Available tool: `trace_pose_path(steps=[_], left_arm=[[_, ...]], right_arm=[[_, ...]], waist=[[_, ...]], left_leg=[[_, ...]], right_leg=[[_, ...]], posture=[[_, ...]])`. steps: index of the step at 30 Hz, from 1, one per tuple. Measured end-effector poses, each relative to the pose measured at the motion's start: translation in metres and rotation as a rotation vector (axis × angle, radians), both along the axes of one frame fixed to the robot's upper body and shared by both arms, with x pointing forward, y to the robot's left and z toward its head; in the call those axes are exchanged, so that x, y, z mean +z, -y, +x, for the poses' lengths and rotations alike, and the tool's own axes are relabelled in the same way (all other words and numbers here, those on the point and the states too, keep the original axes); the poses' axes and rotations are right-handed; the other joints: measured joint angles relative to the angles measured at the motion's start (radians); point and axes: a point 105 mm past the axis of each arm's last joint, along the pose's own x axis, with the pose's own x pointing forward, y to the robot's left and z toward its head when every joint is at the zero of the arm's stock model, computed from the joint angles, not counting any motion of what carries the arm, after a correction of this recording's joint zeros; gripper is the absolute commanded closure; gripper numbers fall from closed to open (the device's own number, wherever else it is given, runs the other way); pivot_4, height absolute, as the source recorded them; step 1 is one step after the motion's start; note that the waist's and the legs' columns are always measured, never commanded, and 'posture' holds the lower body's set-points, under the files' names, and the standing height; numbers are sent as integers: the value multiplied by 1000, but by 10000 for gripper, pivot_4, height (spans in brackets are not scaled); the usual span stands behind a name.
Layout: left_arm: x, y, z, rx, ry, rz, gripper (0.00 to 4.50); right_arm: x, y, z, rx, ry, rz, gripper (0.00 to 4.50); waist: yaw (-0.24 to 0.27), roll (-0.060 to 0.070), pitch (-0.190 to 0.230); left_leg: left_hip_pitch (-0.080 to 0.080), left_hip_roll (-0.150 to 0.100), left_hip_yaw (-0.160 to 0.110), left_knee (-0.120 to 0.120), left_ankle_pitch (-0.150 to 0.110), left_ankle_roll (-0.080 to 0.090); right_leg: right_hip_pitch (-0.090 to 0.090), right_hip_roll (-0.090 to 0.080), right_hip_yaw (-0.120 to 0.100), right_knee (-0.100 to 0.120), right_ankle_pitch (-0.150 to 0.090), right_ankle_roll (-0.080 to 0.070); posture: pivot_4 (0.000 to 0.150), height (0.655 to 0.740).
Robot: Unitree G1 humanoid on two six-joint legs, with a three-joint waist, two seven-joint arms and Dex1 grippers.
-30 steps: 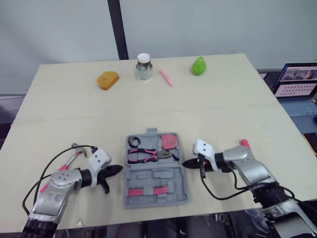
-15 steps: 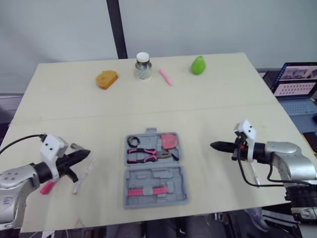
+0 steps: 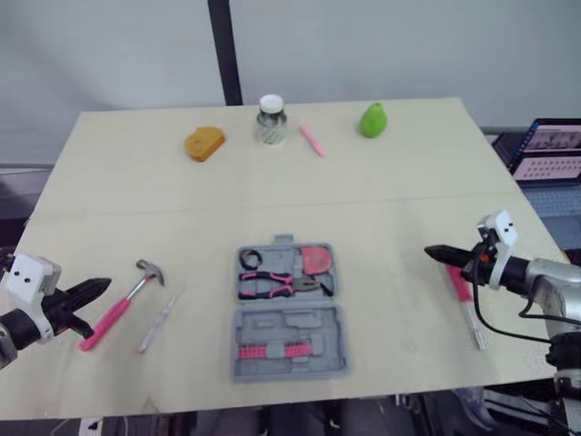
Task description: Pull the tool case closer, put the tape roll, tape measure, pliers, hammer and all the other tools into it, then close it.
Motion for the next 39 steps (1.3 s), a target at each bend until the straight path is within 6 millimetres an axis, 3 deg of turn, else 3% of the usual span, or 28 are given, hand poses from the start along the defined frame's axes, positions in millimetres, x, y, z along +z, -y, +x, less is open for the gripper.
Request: trace_pose_path(steps=[8,12,20,24,27,34,39], left_arm=[[-3,-7,-8,32,-13,9,44513],[0,-13,-13,55,-7,15,44513],[5,-31,-30,133,-2,33,44513],[10,-49,-39,203,30,35,44513],[9,-64,-48,266,40,33,36320],[-13,-69,-72,300,-9,31,57],[-16,-71,-76,307,-12,34,57]], right_arm=[[-6,5,-1,-15,-5,-3,44900],[-7,17,-5,-42,-19,-28,44900],[-7,68,-22,-195,-46,-66,44900],[-19,92,-31,-287,-83,-88,44900],[-32,105,-37,-346,-120,-92,36825],[-39,112,-44,-376,-153,-95,234],[-35,116,-46,-380,-152,-108,234]], waist=[[22,0,0],[20,2,1],[20,2,1],[18,2,1],[14,2,1],[-2,2,1],[-3,2,1]], left_leg=[[1,1,4,1,0,0],[2,1,6,0,0,0],[2,1,8,0,-1,0],[4,2,10,0,-1,-1],[5,3,12,0,-2,-1],[6,4,15,0,-3,0],[6,4,15,1,-4,-1]], right_leg=[[-1,2,7,-1,0,0],[-2,2,10,0,0,0],[-2,3,13,-1,0,0],[-3,4,15,0,0,0],[-4,4,18,0,0,0],[-4,4,21,-1,0,1],[-5,3,21,-1,0,1]], posture=[[1500,7400],[1500,7400],[1500,7400],[1500,7400],[1500,7400],[1500,7400],[1500,7400]])
